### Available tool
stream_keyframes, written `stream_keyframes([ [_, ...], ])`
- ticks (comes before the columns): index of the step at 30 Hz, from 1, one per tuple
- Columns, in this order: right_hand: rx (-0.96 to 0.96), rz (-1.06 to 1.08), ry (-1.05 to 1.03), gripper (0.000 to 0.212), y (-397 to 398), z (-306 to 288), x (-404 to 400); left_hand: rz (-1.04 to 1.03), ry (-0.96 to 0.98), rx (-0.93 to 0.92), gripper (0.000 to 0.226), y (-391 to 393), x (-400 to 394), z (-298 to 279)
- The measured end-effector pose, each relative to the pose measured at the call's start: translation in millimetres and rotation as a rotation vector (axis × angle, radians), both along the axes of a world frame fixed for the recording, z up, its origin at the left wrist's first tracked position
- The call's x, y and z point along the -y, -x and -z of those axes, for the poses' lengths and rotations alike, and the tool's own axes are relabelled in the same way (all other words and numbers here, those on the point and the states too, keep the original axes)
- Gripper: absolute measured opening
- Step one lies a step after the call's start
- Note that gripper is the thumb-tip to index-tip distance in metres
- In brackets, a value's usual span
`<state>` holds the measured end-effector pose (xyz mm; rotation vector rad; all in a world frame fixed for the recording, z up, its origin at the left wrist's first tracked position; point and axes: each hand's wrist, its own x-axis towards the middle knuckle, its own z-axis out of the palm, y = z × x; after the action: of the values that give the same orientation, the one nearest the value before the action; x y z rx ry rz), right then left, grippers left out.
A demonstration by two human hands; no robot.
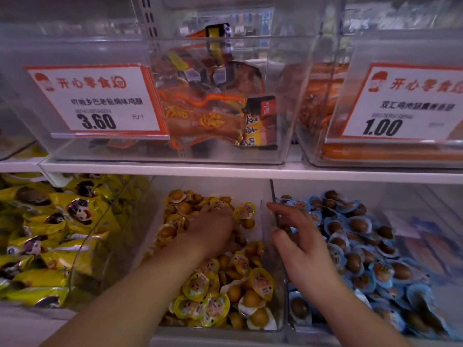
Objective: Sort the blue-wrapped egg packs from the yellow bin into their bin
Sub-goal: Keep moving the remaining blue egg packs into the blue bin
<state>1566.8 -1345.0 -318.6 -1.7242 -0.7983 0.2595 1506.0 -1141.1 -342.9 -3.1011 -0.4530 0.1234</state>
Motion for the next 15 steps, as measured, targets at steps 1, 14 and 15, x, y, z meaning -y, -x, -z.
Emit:
stream_keyframes([
  [1, -0.004, -0.003, 0.0, 0.053, 0.4, -0.6, 0.1, 0.008, -0.026, 0.014, 0.026, -3.1, 2.3, 2.9],
  [14, 0.439, 0.125, 0.06, 0.03, 16.8, -33.5, 11.6, -0.499, 0.701, 0.916, 0.031, 95.9, 10.0, -57.4],
  [15, 0.53, 0.149, 0.02, 0.028, 25.1, -41.9, 13.2, -0.539, 0.722, 0.948, 0.033, 113.5, 15.4, -60.5],
])
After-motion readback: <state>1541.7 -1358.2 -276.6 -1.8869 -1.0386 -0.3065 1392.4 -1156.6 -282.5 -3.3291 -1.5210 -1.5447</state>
